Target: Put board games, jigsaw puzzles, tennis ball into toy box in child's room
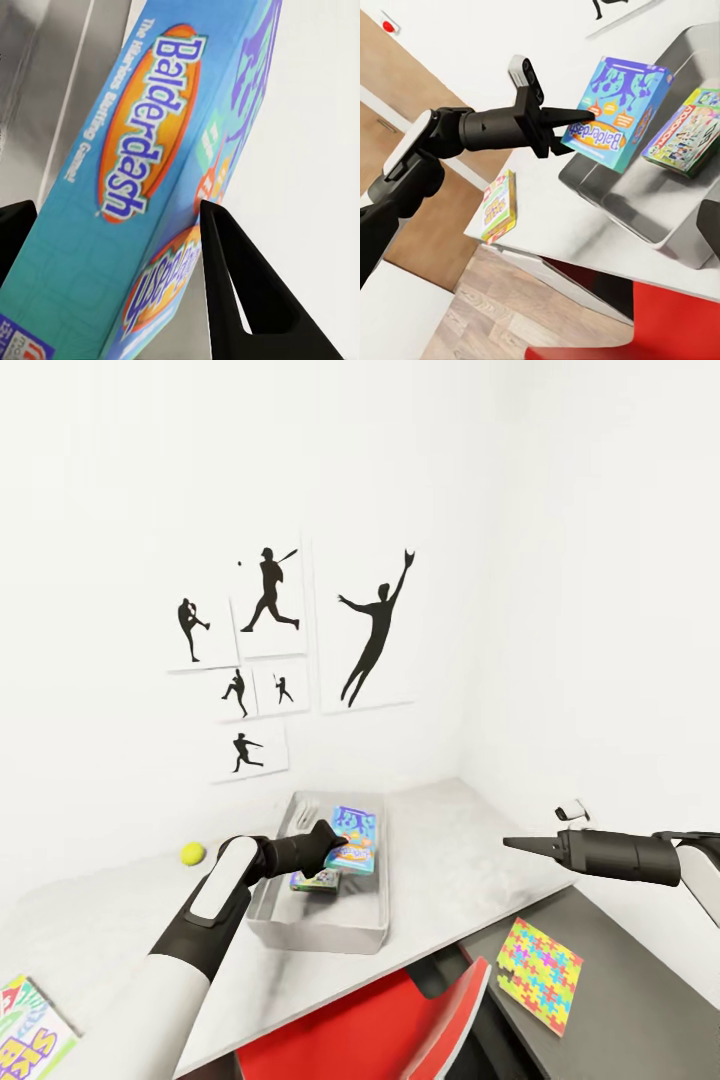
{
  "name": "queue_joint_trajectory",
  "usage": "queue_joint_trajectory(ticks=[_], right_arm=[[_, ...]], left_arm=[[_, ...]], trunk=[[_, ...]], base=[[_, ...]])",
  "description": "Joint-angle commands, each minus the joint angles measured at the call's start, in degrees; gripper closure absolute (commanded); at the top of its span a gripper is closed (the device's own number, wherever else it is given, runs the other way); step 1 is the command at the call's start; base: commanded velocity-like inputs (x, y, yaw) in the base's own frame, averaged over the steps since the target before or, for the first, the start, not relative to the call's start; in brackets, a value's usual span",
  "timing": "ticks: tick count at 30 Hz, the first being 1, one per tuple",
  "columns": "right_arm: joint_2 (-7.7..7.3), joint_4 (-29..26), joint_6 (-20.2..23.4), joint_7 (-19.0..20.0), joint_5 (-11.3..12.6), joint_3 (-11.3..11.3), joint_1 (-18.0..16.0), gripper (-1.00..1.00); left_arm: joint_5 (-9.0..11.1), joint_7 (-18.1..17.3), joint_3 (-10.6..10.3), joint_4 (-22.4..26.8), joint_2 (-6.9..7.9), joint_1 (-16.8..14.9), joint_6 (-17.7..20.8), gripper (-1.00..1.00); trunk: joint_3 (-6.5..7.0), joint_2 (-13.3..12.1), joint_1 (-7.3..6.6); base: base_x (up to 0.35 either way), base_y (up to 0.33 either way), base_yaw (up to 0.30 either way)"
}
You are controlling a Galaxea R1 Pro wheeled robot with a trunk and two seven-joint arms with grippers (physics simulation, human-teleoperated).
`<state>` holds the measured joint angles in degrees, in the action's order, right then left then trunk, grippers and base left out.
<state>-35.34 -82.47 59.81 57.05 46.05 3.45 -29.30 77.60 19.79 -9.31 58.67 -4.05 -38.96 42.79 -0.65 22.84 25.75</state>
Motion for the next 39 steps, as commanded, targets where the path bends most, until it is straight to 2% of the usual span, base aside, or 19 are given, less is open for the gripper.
queue_joint_trajectory(ticks=[1, 15, 26, 39], right_arm=[[-0.03, 0.03, 0.19, 0.17, -0.01, 0.06, -0.06, -1.0], [0.01, 0.08, 0.19, 0.17, -0.07, 0.13, -0.06, -1.0], [0.01, 0.11, 0.19, 0.17, -0.08, 0.2, -0.06, -1.0], [0.06, 0.11, 0.19, 0.17, -0.12, 0.79, -0.06, -1.0]], left_arm=[[0.46, 0.42, 0.02, 0.04, 0.02, -0.03, 0.07, 1.0], [0.28, 0.43, 0.22, -1.58, 0.62, -0.11, -0.79, 1.0], [-2.77, 0.43, 0.56, -2.93, 0.7, -0.31, -1.02, 1.0], [-3.61, 0.39, 0.34, -4.9, 0.49, -0.82, -4.68, 1.0]], trunk=[[-0.07, 0.08, 0.03], [-0.29, 0.08, 0.03], [-1.15, 0.08, 0.03], [-2.33, 0.08, 0.03]], base=[[0.0, 0.0, -0.036], [0.0, 0.0, -0.013], [0.0, 0.0, -0.001], [0.0, 0.0, 0.0]])
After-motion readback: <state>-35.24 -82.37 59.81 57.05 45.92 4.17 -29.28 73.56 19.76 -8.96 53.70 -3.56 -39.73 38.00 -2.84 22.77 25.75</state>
